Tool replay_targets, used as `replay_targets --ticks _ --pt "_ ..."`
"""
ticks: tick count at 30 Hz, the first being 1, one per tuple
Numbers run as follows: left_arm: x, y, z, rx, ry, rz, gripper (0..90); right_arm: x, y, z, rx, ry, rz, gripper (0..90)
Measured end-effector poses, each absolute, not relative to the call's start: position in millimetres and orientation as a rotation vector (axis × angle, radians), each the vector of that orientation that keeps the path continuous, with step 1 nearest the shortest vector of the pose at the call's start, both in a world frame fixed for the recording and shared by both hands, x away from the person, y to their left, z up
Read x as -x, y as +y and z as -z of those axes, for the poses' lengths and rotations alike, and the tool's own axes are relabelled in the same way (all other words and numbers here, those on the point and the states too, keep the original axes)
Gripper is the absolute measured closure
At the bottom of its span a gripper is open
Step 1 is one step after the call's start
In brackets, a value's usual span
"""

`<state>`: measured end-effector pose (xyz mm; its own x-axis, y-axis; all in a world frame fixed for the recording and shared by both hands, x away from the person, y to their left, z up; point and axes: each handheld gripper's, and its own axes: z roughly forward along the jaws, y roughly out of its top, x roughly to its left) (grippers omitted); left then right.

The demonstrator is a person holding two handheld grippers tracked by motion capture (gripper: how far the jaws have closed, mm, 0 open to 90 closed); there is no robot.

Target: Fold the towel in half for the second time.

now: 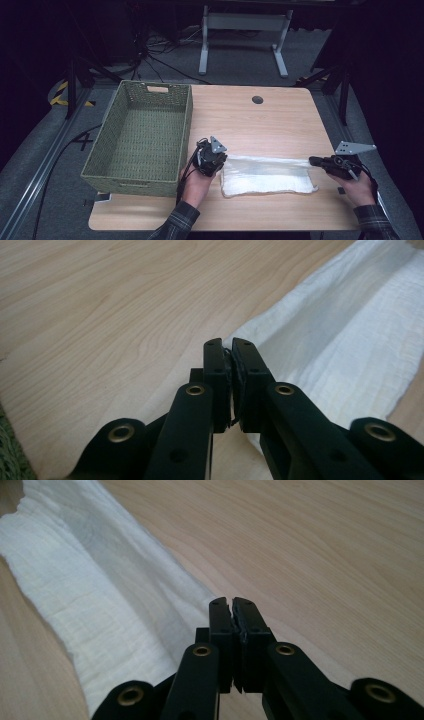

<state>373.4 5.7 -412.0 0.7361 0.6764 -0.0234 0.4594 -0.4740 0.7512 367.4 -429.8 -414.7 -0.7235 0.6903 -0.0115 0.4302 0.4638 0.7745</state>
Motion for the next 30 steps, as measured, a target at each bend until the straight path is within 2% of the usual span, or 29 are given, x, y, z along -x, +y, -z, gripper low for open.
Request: replay_targets --ticks 9,21,22,23,25,30 --pt "-341.1 4.8 413.4 -2.194 0.779 -0.357 85.8 -342.2 -434.2 419.1 -0.95 2.422 -1.134 88.0" --pt "-320.5 10.0 430.4 -2.24 0.778 -0.24 84.7 -318.2 -433.0 430.4 -0.948 2.493 -1.114 86.8" --pt "-319.1 10.3 430.5 -2.246 0.776 -0.235 83.5 -318.0 -433.4 430.7 -0.947 2.492 -1.112 84.6" --pt "-318.8 10.7 430.4 -2.243 0.772 -0.228 80.1 -317.4 -434.3 430.6 -0.958 2.495 -1.122 80.3" --pt "-318.5 12.5 427.5 -2.219 0.779 -0.246 72.6 -316.5 -436.1 428.7 -0.961 2.482 -1.156 77.1" --pt "-322.8 11.5 417.2 -2.17 0.772 -0.232 70.3 -315.4 -434.3 421.4 -0.931 2.443 -1.195 77.2"
